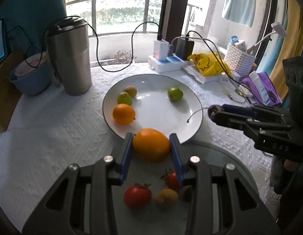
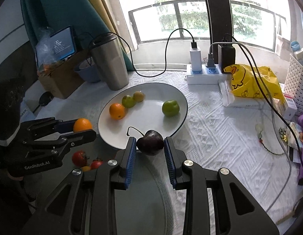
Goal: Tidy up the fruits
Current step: 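Carry the orange to the plate and open the left tool while the right tool releases the plum there, then withdraw both open tools from the plate back over the grey tray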
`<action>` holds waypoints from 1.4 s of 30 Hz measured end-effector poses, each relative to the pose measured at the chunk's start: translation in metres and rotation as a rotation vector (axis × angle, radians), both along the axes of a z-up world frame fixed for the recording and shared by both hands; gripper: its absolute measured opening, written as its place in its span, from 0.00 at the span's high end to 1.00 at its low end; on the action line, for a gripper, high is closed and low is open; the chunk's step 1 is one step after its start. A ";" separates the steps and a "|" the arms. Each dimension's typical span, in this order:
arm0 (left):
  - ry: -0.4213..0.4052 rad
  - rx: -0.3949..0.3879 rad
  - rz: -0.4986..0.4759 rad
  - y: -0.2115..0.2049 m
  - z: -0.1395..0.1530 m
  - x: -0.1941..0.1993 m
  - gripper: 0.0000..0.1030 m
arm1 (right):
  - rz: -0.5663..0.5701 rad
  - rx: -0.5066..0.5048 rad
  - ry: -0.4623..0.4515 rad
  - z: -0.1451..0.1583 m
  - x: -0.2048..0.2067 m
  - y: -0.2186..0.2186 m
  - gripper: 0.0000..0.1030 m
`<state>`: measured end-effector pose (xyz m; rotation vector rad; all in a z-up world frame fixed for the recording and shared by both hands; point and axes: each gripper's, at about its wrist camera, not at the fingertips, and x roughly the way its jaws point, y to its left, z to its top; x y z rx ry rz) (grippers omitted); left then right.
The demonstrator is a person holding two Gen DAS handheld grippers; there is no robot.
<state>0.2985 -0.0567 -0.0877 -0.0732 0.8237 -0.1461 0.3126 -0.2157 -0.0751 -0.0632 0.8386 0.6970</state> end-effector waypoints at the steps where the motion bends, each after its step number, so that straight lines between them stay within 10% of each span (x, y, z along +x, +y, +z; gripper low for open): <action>1: 0.005 0.000 -0.001 -0.001 -0.002 0.003 0.63 | -0.003 -0.001 0.003 -0.002 0.004 0.001 0.70; 42: 0.058 -0.029 0.024 0.009 -0.006 0.020 0.62 | -0.032 -0.034 -0.021 -0.007 0.017 0.017 0.69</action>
